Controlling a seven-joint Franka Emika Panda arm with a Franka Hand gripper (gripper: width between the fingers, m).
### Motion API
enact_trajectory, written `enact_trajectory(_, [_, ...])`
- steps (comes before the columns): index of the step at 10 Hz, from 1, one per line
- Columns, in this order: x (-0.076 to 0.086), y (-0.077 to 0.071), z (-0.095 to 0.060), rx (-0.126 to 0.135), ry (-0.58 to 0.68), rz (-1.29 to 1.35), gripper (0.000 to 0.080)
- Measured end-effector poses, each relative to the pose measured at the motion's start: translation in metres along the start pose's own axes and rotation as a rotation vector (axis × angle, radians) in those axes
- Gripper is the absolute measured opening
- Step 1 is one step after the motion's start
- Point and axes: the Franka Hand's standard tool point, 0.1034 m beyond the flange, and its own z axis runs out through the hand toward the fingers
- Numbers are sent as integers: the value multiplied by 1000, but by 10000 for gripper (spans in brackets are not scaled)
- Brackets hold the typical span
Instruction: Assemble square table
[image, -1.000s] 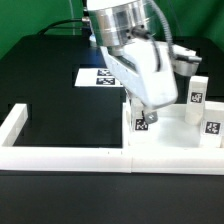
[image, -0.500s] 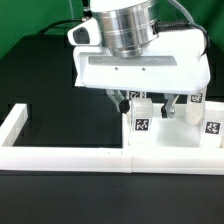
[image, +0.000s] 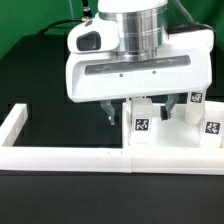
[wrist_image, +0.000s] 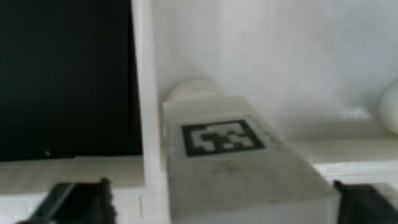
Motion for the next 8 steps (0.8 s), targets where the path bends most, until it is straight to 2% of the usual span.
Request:
enact_trajectory(1, [0,0,0,0,0,0,473])
enact_trajectory(2, [0,0,1,1,0,72,473])
enact_trajectory(3, [0,0,1,-1,-1,153,297])
enact_trajectory(6, [0,2,1,-2,2,353,290])
enact_trajectory(8, [0,4,2,2,37,730,290])
